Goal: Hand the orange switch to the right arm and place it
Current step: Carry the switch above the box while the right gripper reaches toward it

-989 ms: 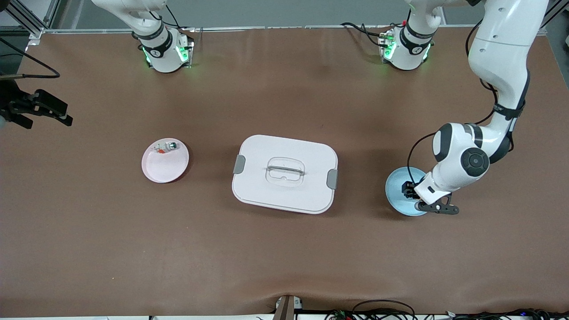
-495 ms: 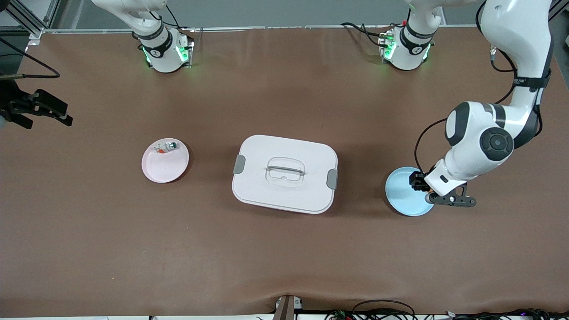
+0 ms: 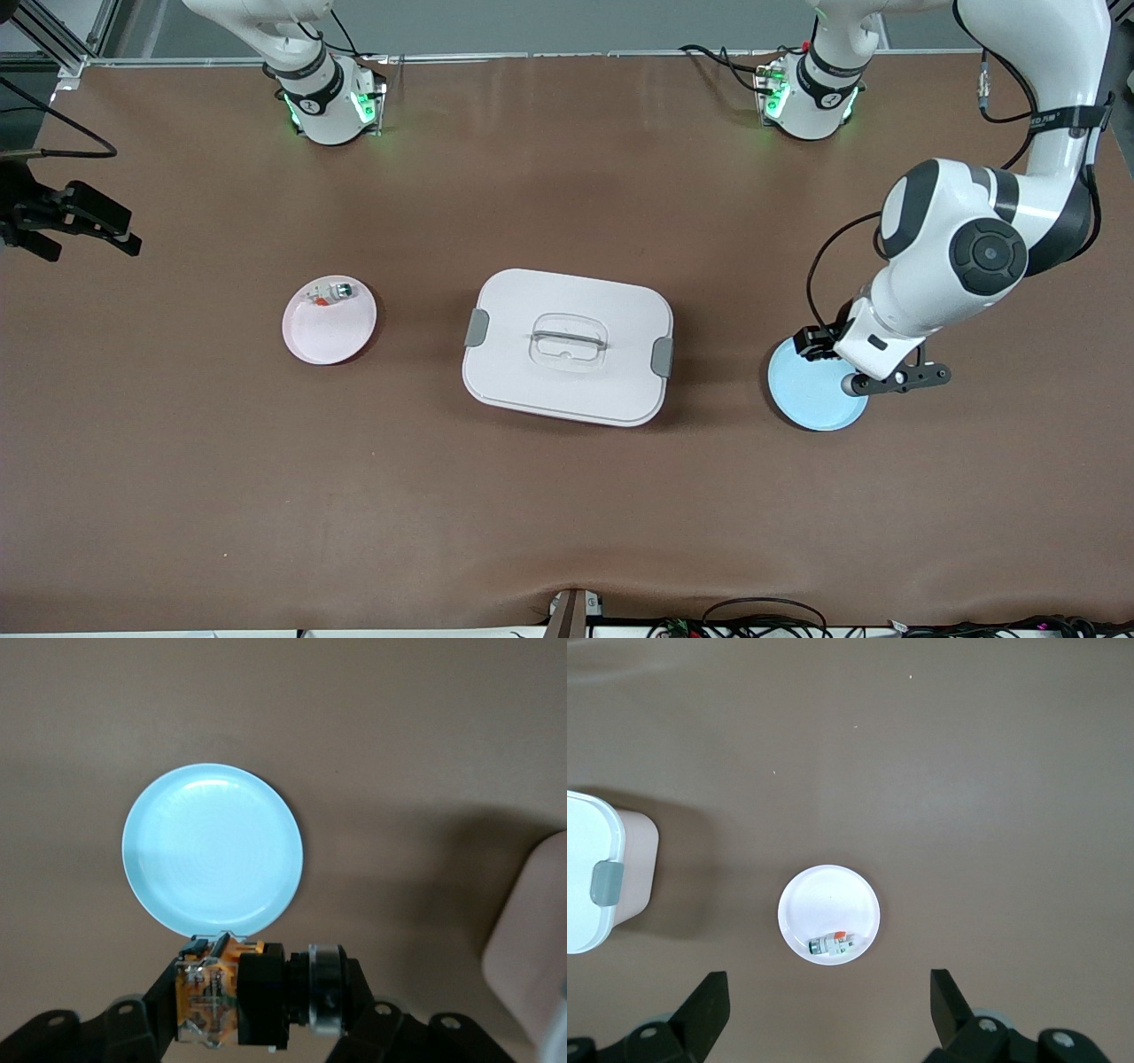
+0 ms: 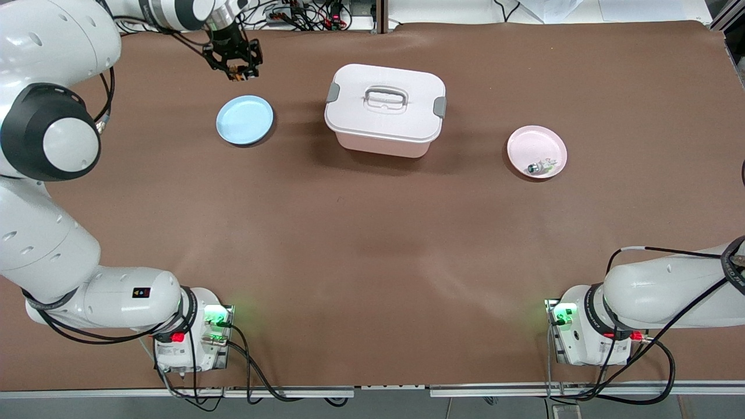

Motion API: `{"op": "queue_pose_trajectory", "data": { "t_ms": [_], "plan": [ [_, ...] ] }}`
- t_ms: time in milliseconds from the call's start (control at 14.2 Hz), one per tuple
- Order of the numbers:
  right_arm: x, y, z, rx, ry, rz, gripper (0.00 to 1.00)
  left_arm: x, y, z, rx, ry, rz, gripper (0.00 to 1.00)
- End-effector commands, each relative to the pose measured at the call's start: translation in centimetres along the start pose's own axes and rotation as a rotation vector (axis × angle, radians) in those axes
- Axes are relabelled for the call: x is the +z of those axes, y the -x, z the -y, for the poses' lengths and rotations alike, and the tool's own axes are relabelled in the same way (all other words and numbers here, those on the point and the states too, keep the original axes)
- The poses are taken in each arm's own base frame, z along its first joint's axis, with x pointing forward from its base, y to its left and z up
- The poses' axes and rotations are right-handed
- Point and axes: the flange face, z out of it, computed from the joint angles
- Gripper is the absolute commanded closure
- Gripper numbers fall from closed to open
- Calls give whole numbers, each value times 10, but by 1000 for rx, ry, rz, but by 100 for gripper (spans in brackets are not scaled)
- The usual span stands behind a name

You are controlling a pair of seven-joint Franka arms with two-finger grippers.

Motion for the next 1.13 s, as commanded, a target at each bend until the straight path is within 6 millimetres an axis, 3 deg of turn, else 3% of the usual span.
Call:
{"op": "queue_pose_trajectory", "data": {
  "t_ms": [0, 353, 636, 777, 1060],
  "plan": [
    [-5, 7, -1, 11, 6, -15, 0, -32, 14, -34, -120, 16, 19, 100],
    [-9, 8, -2, 10, 1, -5, 0, -76, 50, -103, -401, 140, 90, 100],
    [7, 5, 8, -13, -28, 39, 0, -97, 75, -157, -682, 224, 205, 100],
    [22, 7, 28, -12, -136, 71, 0, -107, 95, -196, -787, 235, 230, 100],
    [61, 29, 88, 117, -329, 80, 0, -119, 112, -240, -1006, 261, 286, 100]
  ]
}}
